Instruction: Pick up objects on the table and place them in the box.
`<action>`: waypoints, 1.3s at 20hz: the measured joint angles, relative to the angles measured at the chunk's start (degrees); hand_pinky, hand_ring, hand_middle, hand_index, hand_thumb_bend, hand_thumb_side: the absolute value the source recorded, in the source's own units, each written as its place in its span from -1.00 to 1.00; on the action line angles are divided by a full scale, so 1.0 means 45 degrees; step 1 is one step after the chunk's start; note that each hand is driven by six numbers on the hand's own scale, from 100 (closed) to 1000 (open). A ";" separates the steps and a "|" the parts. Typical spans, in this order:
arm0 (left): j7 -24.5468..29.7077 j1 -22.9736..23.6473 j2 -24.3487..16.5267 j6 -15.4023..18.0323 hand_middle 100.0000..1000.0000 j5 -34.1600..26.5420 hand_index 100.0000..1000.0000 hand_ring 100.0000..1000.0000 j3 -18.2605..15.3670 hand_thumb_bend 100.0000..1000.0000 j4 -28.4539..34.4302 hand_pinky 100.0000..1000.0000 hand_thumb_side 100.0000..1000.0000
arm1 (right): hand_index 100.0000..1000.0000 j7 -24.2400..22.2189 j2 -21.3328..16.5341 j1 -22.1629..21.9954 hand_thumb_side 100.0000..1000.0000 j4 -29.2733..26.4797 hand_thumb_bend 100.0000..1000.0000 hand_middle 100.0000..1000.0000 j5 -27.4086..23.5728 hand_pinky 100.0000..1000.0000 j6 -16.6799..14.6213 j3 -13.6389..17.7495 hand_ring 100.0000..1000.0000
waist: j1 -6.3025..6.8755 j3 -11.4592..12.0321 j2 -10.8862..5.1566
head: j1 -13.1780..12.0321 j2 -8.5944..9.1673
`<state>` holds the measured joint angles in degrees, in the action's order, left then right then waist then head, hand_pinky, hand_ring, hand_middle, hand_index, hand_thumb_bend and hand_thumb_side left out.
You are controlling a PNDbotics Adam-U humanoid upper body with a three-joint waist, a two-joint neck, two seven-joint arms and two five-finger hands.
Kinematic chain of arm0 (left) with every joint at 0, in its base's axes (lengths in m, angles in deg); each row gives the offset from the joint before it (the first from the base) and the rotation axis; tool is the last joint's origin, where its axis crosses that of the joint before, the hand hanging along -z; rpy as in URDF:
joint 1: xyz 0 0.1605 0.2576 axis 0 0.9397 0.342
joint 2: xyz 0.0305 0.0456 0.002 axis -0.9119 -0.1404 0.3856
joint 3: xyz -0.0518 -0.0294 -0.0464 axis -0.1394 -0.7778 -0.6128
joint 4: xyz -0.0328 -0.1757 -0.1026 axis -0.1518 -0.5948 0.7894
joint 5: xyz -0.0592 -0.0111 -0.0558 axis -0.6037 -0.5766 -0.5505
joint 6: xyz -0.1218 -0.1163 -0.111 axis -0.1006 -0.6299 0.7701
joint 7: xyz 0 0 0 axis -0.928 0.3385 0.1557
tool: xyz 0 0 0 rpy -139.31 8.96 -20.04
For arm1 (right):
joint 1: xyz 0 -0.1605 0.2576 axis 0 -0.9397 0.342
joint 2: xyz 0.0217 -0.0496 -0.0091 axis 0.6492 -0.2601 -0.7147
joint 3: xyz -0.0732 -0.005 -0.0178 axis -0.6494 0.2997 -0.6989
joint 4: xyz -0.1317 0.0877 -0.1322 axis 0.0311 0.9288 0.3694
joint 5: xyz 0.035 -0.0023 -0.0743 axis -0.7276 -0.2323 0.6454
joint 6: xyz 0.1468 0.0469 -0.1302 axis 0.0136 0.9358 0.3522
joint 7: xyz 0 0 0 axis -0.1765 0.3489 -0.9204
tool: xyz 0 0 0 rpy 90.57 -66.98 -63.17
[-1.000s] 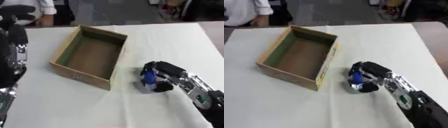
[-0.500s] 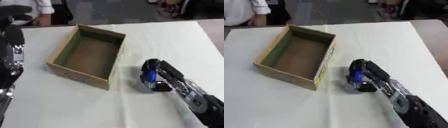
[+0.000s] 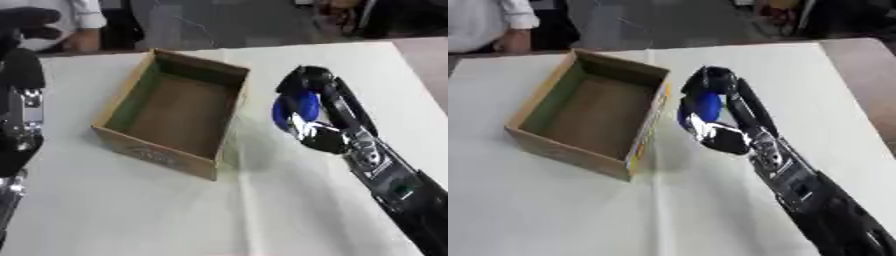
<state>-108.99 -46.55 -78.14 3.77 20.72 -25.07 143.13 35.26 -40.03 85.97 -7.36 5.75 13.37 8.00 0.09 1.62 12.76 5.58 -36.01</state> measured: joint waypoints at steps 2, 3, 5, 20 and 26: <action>-0.0016 -0.0020 0.0000 0.0041 0.77 0.0000 0.48 0.32 -0.0001 -1.00 0.0000 0.25 0.43 | -0.21 0.0000 -0.0167 0.0169 -0.65 -0.0603 -1.00 -0.74 -0.0419 -1.00 0.0228 0.0067 -1.00 | -0.0006 0.0018 -0.0001 | 0.0000 0.0000; -0.0017 -0.0063 0.0000 0.0053 0.77 0.0000 0.48 0.32 -0.0002 -1.00 0.0000 0.25 0.43 | -0.22 -0.0015 -0.0275 0.0245 -0.67 -0.0838 -1.00 -0.74 -0.0575 -1.00 0.0327 0.0092 -1.00 | -0.0018 0.0048 -0.0001 | 0.0001 0.0000; -0.0019 -0.0112 0.0001 0.0066 0.77 -0.0001 0.48 0.33 -0.0004 -1.00 0.0000 0.25 0.43 | -0.22 -0.0075 -0.0484 0.0490 -0.69 -0.1307 -1.00 -0.73 -0.0816 -1.00 0.0498 0.0095 -1.00 | -0.0045 0.0095 -0.0002 | 0.0001 0.0000; -0.0317 -0.1776 0.0567 0.0313 0.77 -0.0340 0.48 0.34 -0.0303 -1.00 0.0003 0.28 0.40 | -0.23 -0.0631 -0.1486 0.2109 -0.85 -0.2220 -1.00 -0.72 -0.1038 -1.00 0.0785 0.0007 -1.00 | -0.0546 0.1656 0.0768 | 0.0100 0.0940; -0.0239 -0.2350 0.0822 0.0304 0.77 -0.0463 0.48 0.34 -0.0302 -1.00 0.0003 0.27 0.41 | -0.23 -0.0600 -0.1603 0.2539 -0.88 -0.1685 -1.00 -0.72 -0.0548 -1.00 0.0704 0.0018 -1.00 | -0.0875 0.2413 0.1239 | 0.0357 0.1370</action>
<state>-110.07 -57.13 -74.44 5.14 18.63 -26.43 143.15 32.56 -47.24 97.40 -14.94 3.28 16.54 8.08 -3.85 12.47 18.34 7.19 -29.84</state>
